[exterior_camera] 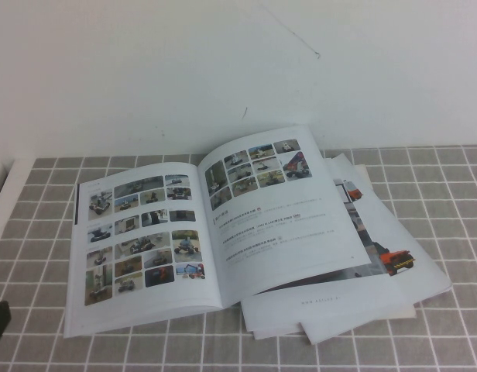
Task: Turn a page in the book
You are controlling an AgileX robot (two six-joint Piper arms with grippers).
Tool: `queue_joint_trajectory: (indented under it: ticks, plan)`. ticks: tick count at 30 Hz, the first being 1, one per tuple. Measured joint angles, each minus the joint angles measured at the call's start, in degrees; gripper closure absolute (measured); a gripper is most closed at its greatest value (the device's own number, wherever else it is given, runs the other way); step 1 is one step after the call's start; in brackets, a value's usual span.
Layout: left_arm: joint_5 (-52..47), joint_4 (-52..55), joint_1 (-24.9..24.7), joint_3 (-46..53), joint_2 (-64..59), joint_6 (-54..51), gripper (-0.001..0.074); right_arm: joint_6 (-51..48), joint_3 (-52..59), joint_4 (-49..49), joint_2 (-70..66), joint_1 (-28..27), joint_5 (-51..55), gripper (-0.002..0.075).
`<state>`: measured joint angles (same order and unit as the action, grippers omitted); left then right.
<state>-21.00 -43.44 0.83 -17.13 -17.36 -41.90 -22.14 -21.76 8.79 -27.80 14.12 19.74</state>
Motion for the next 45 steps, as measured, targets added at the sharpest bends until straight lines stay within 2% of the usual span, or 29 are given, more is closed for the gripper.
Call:
queue_joint_trajectory:
  ticks: [6,9,11,16,19,45]
  plan:
    - [-1.18,0.64,0.21,1.62,2.68,0.00,0.0738,0.00,0.00,0.00,0.00,0.00,0.63,0.0727]
    - [1.15,4.82,0.34,5.32,7.02,2.13,0.0738,0.00,0.00,0.00,0.00,0.00,0.63,0.0727]
    - [3.09,9.33,0.55,8.20,8.93,8.00,0.0738,0.00,0.00,0.00,0.00,0.00,0.63,0.0727]
    - [6.11,32.13,0.67,17.45,14.77,35.52,0.0738,0.00,0.00,0.00,0.00,0.00,0.63,0.0727]
    - [5.12,40.27,0.67,18.43,17.03,40.74,0.0738,0.00,0.00,0.00,0.00,0.00,0.63,0.0727]
    - [3.25,42.52,0.67,18.32,17.63,43.24,0.0738,0.00,0.00,0.00,0.37,-0.23,0.74,0.0727]
